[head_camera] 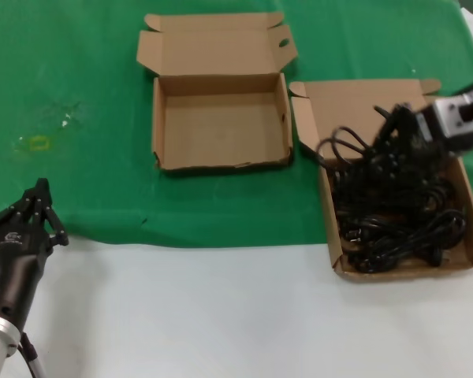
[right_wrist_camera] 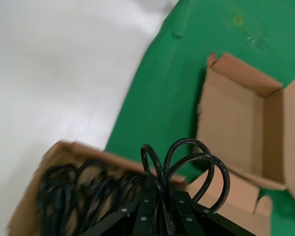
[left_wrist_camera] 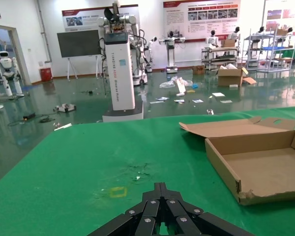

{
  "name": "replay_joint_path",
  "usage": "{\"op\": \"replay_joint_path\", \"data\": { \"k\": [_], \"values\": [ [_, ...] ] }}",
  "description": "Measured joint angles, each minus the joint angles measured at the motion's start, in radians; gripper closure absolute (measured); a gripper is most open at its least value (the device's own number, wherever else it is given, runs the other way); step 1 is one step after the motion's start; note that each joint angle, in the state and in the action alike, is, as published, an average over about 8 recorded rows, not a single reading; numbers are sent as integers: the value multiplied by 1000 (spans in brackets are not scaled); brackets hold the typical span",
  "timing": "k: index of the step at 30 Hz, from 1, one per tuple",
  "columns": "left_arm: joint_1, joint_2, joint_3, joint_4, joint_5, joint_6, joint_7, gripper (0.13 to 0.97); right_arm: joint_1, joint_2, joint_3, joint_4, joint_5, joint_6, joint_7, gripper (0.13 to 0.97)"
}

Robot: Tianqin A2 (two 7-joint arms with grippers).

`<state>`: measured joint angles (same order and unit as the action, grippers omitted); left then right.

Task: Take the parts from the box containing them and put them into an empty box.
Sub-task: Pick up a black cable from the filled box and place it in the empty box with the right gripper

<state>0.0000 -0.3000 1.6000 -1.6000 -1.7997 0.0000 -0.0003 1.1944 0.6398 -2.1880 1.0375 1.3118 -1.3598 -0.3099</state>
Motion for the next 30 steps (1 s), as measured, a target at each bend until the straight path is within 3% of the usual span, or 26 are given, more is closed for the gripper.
{"op": "replay_joint_path", "data": {
  "k": [13, 30],
  "values": [
    [0, 0, 0, 0, 0, 0, 0, 953, 131, -203, -39, -231, -32, 83, -42, 911],
    [0, 0, 0, 0, 0, 0, 0, 953, 335, -476, -53, -791, -40, 223, -255, 912]
  ]
}}
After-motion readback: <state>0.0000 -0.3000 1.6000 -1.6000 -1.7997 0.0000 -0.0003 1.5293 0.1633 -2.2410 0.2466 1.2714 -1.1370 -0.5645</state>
